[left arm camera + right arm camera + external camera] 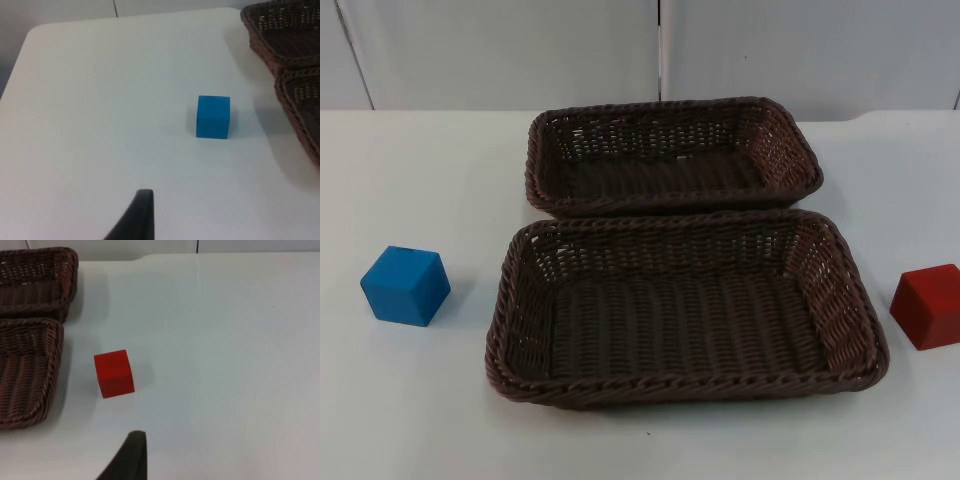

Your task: Pick up one cube with the left hand and place it into the upper basket. Pick up one cube with the right hand and place it into the lower basket.

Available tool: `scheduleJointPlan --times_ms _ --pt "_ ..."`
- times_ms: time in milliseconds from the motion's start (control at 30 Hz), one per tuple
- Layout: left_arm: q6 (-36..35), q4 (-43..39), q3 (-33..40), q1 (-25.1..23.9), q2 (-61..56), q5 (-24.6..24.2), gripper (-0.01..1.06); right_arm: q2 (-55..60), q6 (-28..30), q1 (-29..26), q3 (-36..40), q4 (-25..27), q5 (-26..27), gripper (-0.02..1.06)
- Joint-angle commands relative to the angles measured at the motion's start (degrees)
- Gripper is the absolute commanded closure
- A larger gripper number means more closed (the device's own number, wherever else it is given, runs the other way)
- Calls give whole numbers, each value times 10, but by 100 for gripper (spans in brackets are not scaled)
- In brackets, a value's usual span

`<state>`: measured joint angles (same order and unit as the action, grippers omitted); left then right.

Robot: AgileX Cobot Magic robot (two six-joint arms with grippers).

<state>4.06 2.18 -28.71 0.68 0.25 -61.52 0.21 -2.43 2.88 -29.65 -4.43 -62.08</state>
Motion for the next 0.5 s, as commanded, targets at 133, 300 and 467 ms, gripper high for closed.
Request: scheduleJointPlan --times_ms 133,300,467 --pt "-2 1 -21 -1 10 24 0 -2 5 -2 1 1 3 -1" --pt "-2 0 -30 -1 67 37 0 -2 5 -2 1 1 3 -1" --pt "-2 19 -31 -1 119 64 0 -2 5 -2 1 1 3 -1"
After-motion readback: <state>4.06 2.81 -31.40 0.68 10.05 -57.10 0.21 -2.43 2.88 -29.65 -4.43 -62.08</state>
